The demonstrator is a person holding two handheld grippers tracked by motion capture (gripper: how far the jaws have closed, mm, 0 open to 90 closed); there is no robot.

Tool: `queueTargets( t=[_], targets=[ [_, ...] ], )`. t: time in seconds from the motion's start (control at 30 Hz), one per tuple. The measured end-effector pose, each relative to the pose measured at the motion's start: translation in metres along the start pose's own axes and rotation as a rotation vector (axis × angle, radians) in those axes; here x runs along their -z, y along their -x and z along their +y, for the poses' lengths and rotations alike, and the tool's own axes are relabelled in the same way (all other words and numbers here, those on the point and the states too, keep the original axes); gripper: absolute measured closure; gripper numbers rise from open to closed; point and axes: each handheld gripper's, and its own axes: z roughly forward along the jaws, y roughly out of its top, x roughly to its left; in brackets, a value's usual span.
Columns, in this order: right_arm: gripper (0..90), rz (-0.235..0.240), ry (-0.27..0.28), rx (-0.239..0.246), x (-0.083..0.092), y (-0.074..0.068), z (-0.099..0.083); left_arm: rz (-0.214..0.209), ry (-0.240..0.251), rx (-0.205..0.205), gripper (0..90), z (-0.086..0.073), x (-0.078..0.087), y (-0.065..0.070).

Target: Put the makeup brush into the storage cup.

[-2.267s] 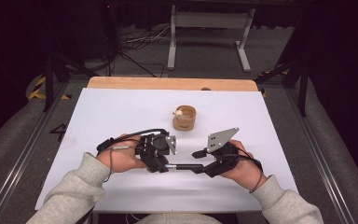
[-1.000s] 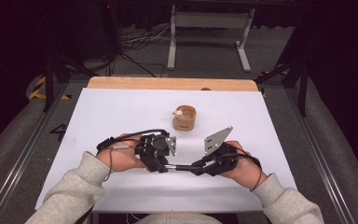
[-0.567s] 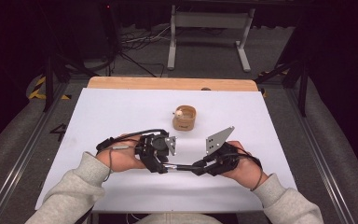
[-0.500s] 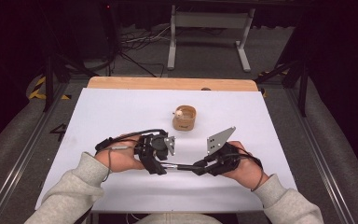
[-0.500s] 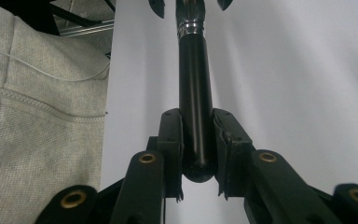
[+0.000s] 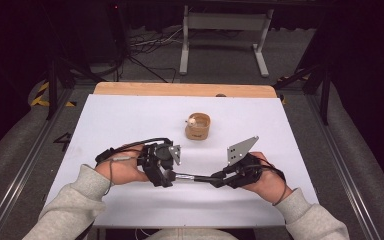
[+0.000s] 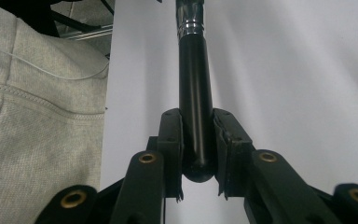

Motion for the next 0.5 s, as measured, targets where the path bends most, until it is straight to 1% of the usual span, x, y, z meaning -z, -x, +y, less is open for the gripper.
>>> queueTargets(
  t=[0.07, 0.1, 0.13, 0.17, 0.23, 0.27, 0.3, 0.33, 0.37, 0.4, 0.43, 0.5],
  targets=[
    [74.9, -0.001, 0.001, 0.001, 0.0009, -0.0001, -0.0014, -0.003, 0.0, 0.003, 47.0, -0.0013, -0.0002, -0.0008],
    [74.9, -0.001, 0.001, 0.001, 0.0009, -0.0001, -0.0014, 0.002, -0.002, 0.01, 47.0, -0.0021, -0.0001, -0.0008],
    [74.9, -0.002, 0.003, -0.001, 0.0018, -0.0002, -0.0022, -0.01, 0.006, 0.027, 49.6, -0.0036, -0.0007, -0.0004],
    [74.9, -0.002, 0.004, -0.001, 0.0021, -0.0003, -0.0025, -0.005, 0.0, 0.019, 50.7, -0.0037, -0.0001, -0.001],
    [74.9, -0.003, 0.008, 0.0, 0.0027, -0.0002, -0.0032, -0.016, 0.004, 0.022, 54.2, -0.0042, 0.0005, -0.0015],
    [74.9, -0.003, 0.008, 0.0, 0.0027, -0.0002, -0.0032, -0.016, 0.004, 0.022, 57.4, -0.0042, 0.0005, -0.0015],
    [74.9, -0.005, 0.008, -0.002, 0.0027, -0.0001, -0.0037, -0.017, 0.005, 0.025, 57.4, -0.0045, 0.0009, -0.0012],
    [74.9, -0.005, 0.007, 0.0, 0.0024, 0.0001, -0.0046, -0.02, 0.007, 0.024, 64.7, -0.0048, 0.0013, -0.0011],
    [74.9, -0.005, 0.007, 0.0, 0.0024, 0.0001, -0.0046, -0.019, 0.012, 0.022, 64.7, -0.0051, 0.0014, -0.0011],
    [74.8, -0.005, 0.005, 0.0, 0.0023, 0.0003, -0.0049, -0.02, 0.016, 0.017, 67.2, -0.0055, 0.0018, -0.0013],
    [74.8, -0.002, 0.01, -0.005, 0.0019, 0.0004, -0.0056, -0.025, 0.02, 0.023, 70.9, -0.0061, 0.0019, -0.001],
    [74.7, 0.001, 0.019, -0.002, 0.0015, 0.0012, -0.0073, -0.028, 0.027, 0.016, 76.6, -0.007, 0.0026, -0.0007]
  ],
)
